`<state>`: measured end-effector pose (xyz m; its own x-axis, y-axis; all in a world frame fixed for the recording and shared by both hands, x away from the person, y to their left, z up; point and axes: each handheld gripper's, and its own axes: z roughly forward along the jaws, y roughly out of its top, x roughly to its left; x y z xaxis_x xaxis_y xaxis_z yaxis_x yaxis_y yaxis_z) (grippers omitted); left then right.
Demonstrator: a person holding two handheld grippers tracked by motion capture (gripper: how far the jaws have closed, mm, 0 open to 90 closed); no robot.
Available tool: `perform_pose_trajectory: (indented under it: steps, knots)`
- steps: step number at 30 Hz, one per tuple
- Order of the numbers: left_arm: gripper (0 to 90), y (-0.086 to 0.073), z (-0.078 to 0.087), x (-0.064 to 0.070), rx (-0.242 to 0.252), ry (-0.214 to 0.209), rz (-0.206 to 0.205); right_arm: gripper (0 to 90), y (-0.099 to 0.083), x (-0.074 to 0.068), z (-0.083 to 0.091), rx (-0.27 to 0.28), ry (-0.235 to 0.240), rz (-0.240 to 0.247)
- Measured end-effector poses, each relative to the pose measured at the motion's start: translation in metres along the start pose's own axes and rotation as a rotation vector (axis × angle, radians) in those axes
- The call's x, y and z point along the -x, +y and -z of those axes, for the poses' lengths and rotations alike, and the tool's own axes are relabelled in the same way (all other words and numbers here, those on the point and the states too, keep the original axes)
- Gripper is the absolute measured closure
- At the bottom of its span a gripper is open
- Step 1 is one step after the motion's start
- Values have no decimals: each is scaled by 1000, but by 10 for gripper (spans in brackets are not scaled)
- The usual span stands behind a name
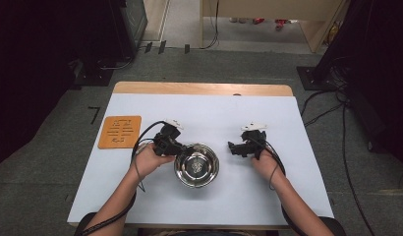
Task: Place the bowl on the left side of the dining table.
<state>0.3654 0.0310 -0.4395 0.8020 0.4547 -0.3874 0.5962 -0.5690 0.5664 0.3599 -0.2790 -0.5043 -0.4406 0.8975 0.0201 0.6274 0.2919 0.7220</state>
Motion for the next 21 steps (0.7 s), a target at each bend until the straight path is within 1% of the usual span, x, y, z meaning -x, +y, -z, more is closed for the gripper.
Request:
perform_pose_trajectory:
  steps: [1, 5, 9, 17, 21]
  knots:
    - [847, 0, 1, -2, 1, 2, 11, 44, 0, 0, 0, 0, 0, 1]
    - [847, -1, 3, -4, 6, 7, 23, 44, 0, 0, 0, 0, 0, 1]
    - [847, -2, 5, -8, 8, 16, 49, 44, 0, 0, 0, 0, 0, 0]
    - [846, -4, 9, -14, 14, 31, 70, 44, 0, 0, 0, 0, 0, 0]
    - [847, -5, 11, -17, 18, 31, 81, 44, 0, 0, 0, 0, 0, 0]
